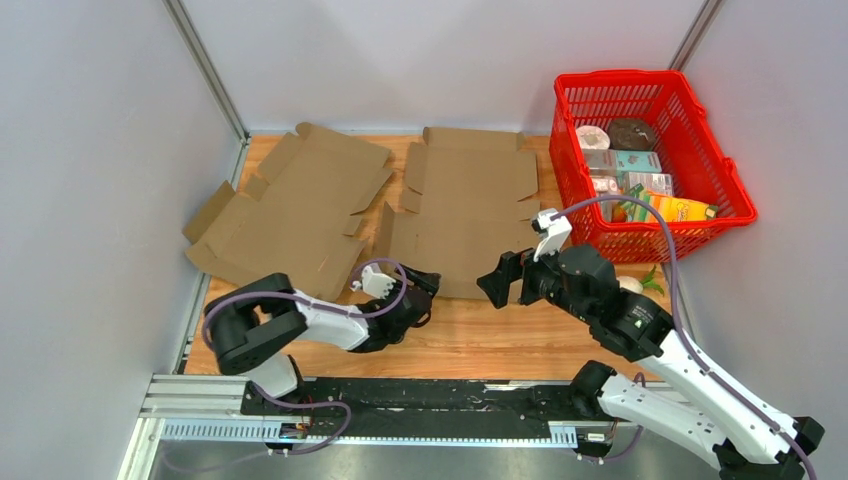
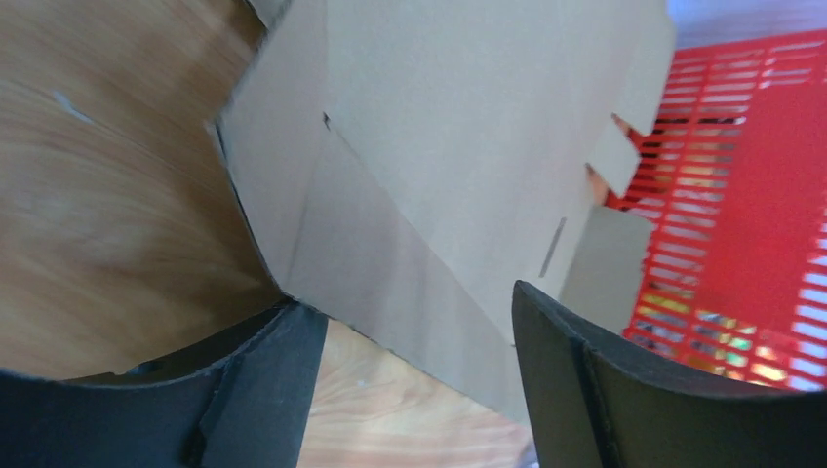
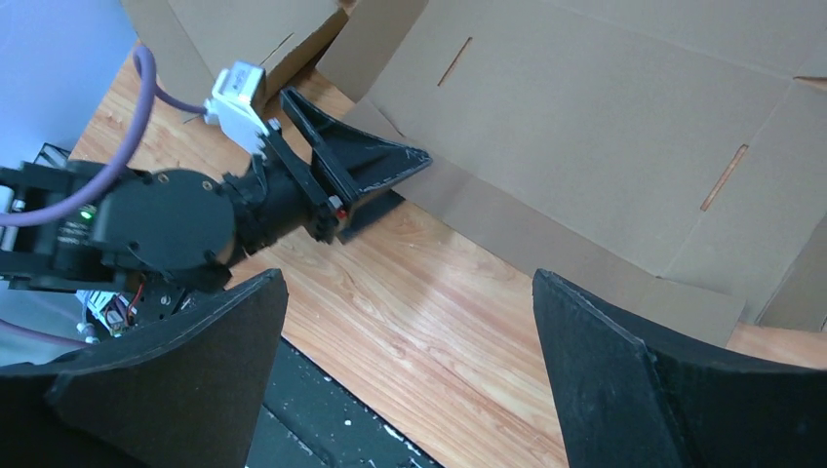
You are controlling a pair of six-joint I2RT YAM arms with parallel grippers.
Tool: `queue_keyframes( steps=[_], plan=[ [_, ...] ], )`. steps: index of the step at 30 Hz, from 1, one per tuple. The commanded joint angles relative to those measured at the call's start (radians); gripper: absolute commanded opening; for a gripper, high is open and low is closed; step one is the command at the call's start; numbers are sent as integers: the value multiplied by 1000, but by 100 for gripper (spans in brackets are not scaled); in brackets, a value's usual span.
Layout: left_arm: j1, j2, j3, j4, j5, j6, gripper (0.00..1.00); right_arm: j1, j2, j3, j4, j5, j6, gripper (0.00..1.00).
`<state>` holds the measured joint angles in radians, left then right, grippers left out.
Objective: Fold the paper box
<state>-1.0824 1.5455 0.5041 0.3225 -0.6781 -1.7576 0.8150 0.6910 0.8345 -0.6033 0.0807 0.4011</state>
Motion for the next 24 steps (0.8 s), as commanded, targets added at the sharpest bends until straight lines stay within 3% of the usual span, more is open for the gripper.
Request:
queue_keyframes(
  steps=[1,2,5,9,16,24],
  plan=[
    [-37,180,13,246,-78,-227,72,-8,8,11,79,40,-56,100],
    [-48,215,7,368,-81,-232,70,-7,11,12,80,44,-61,100],
    [-59,332,11,528,-101,-249,58,-10,16,6,91,34,-51,100],
    [-68,396,10,607,-133,-241,45,-10,25,12,82,45,-53,100],
    [-70,381,-12,682,-109,-128,22,-13,25,40,71,74,-48,100],
    [-70,211,-65,751,-86,130,9,-13,16,52,66,123,-33,100]
  ],
)
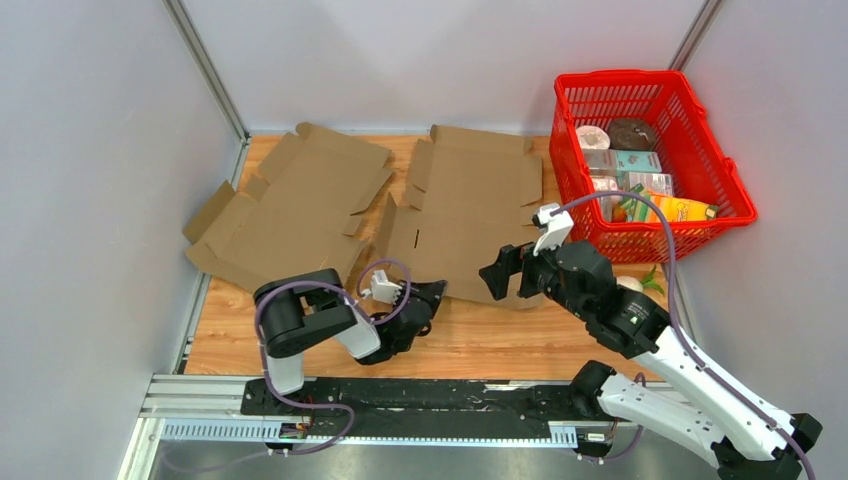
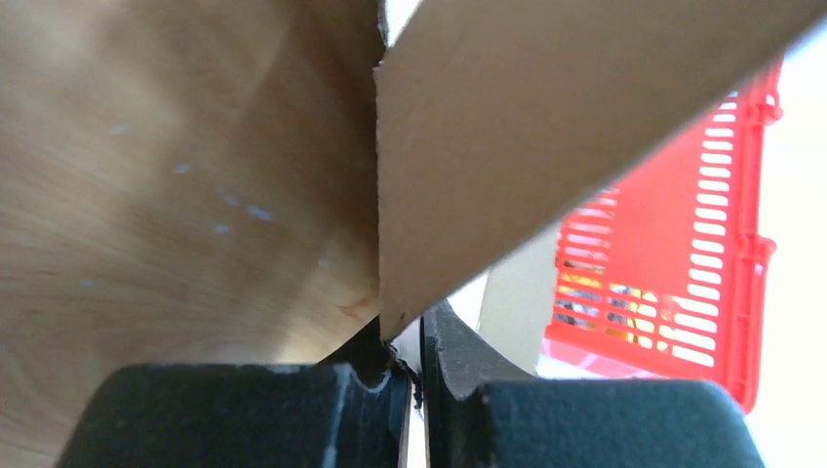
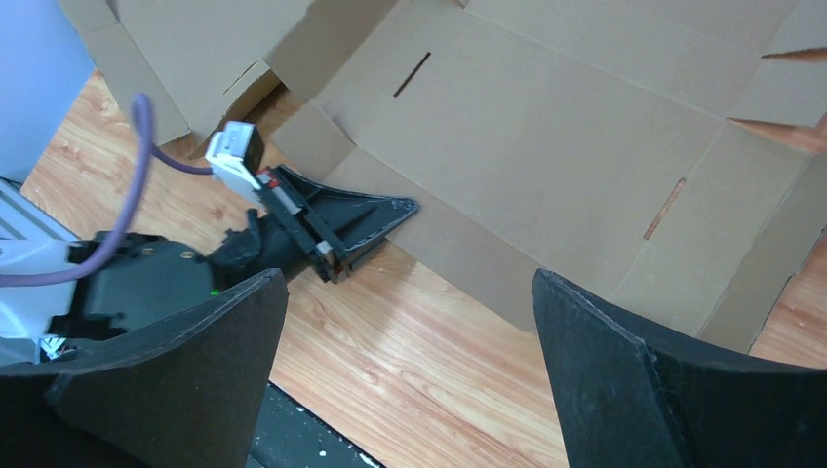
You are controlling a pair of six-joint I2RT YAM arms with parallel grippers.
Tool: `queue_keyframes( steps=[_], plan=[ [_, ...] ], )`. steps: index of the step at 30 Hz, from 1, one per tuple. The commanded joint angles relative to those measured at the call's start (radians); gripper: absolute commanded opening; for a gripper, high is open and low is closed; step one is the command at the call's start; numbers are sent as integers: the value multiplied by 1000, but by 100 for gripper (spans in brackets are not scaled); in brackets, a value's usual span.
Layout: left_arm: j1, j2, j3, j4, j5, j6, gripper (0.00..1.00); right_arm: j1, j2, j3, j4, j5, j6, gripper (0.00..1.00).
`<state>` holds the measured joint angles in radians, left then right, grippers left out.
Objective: Fold the paper box
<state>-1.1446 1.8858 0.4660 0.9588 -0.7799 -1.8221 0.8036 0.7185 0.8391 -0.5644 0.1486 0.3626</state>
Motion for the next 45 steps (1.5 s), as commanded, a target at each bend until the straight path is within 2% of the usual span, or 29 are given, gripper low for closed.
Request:
queue_keyframes(
  steps=[1,7,10,12,15,16,17,19,22,25,30,36,40,45],
  plan=[
    [-6,-154,-42,107,25,217,8,-3,-10,54,23,63,4,100],
    [-6,-327,-156,81,94,279,0,-4,4,61,11,137,9,100],
    [-7,-457,-232,-7,85,305,0,-4,18,75,14,160,12,100],
    [-7,-598,-263,-86,65,360,0,-6,39,90,15,170,16,100],
    [-6,-851,-291,-303,71,521,0,-3,79,115,24,161,6,100],
    [-4,-931,-264,-526,79,561,0,-4,91,121,31,154,-4,100],
    [-6,-1079,-236,-655,79,648,0,-3,117,127,35,144,-23,100],
    [-4,-1200,-164,-940,73,783,0,-4,145,144,52,106,-39,100],
    [-4,-1445,-129,-1191,70,884,0,-3,202,167,99,8,-86,100],
    [-1,-1589,-87,-1360,106,970,0,0,272,213,141,-69,-151,100],
    [0,-1617,89,-1581,226,1167,0,17,413,331,204,-225,-345,100],
    [3,-1467,373,-1868,271,1404,0,123,585,551,169,-262,-589,100],
    [9,-1412,462,-1940,274,1501,0,166,581,588,218,-282,-718,100],
    [69,-1374,529,-1922,335,1599,0,201,523,609,212,-336,-818,99]
  ],
)
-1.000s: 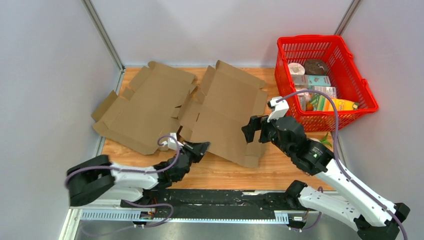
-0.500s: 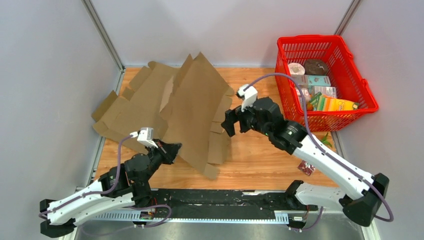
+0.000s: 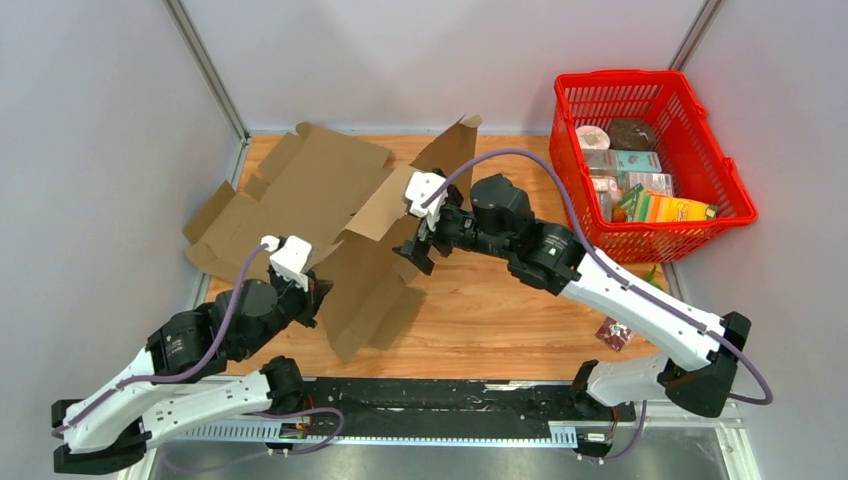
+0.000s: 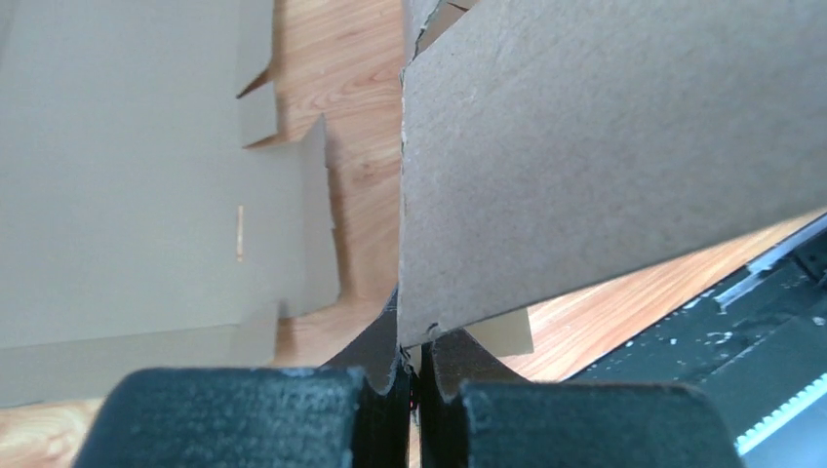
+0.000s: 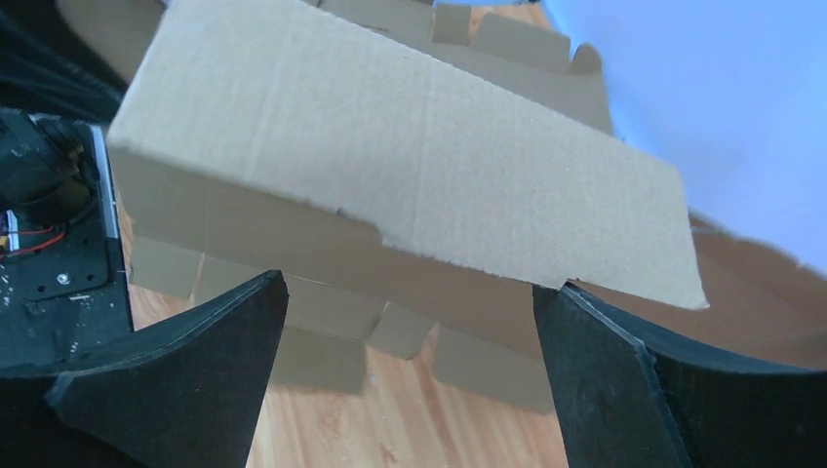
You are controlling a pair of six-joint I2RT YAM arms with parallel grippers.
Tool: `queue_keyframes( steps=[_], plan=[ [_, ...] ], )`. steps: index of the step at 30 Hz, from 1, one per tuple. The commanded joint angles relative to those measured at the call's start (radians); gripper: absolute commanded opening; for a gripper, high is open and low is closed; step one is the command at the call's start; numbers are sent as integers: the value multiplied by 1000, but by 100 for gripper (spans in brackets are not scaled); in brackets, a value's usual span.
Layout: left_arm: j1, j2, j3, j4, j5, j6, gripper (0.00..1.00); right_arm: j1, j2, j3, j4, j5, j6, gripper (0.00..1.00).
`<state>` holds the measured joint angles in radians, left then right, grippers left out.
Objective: Fold the paper box
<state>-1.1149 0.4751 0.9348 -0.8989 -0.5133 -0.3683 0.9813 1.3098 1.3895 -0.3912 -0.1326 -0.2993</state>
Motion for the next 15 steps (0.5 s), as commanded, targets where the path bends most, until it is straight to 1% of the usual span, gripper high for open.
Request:
queue_keyframes(
  steps=[1,3,7,12,14,15],
  plan=[
    [56,58,70,-57,78,160,0,48,-79,65,29,-55,-176,99],
    [66,89,99,-31,130,201,0,71,-83,83,21,-41,-225,100],
    [70,189,142,-8,150,239,0,143,-66,130,17,57,-317,100],
    [85,238,185,17,154,241,0,163,-96,145,0,131,-343,100],
    [93,257,203,20,180,243,0,169,-122,128,2,137,-356,100],
    [99,275,211,17,188,244,0,183,-132,125,3,166,-360,100]
  ],
)
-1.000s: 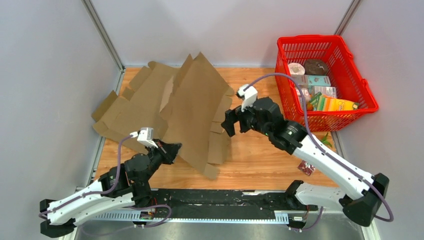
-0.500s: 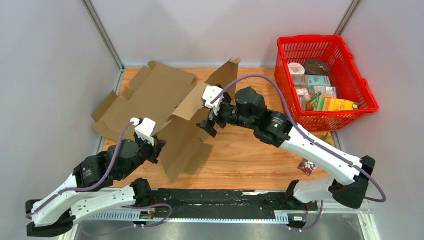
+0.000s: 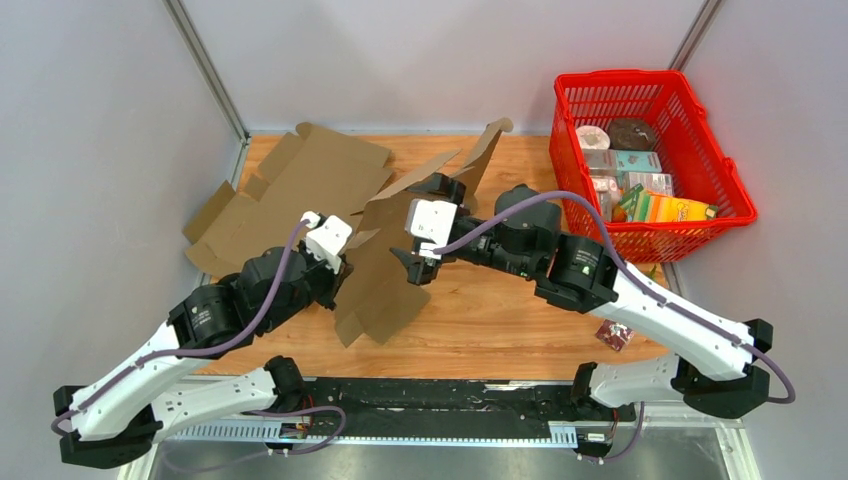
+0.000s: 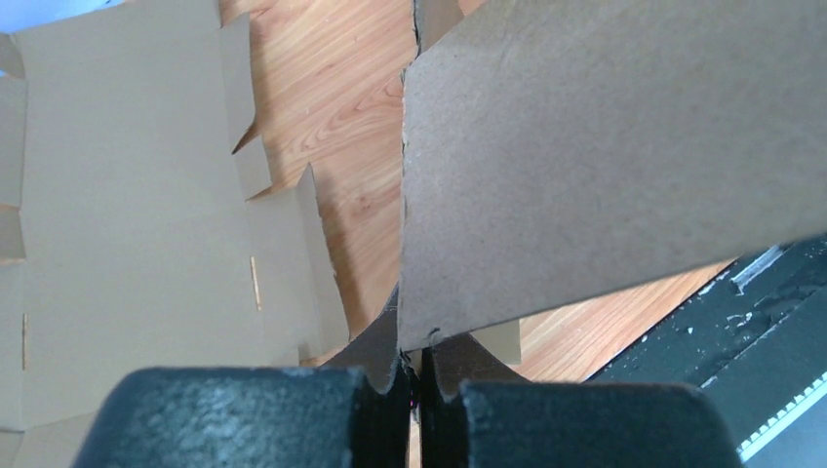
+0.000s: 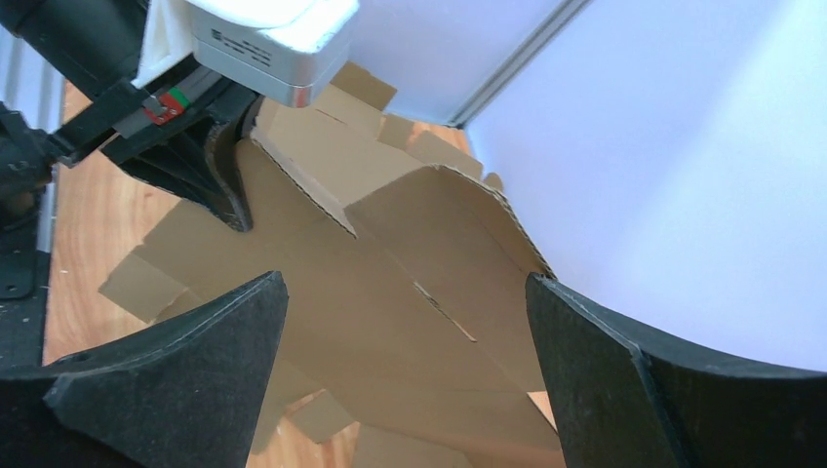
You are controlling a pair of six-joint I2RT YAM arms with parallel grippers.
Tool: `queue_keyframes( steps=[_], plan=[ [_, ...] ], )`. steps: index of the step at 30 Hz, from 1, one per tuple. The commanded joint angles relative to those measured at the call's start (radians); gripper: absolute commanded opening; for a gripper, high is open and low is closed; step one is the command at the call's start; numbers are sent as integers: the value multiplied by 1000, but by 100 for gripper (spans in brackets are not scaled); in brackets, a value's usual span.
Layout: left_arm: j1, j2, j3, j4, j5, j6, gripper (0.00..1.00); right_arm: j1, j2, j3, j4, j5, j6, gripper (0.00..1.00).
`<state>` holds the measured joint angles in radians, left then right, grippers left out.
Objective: Fold the paper box
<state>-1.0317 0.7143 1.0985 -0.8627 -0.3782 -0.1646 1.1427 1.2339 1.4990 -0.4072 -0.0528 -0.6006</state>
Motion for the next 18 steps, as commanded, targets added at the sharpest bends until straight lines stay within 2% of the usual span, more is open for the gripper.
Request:
queue_keyframes(
  steps=[1,4,9,15,18],
  plan=[
    [18,45,55,-21,59,42,0,31,-56,14,18,87,-70,100],
    [27,77,81,-29,70,48,0,87,-53,10,8,109,-105,97],
    [42,93,101,-32,74,54,0,221,-68,47,-70,255,-130,95],
    [55,108,123,-50,105,73,0,216,-50,47,-54,288,-171,93],
    [55,109,127,-56,108,79,0,175,-16,66,-45,217,-173,81]
  ],
)
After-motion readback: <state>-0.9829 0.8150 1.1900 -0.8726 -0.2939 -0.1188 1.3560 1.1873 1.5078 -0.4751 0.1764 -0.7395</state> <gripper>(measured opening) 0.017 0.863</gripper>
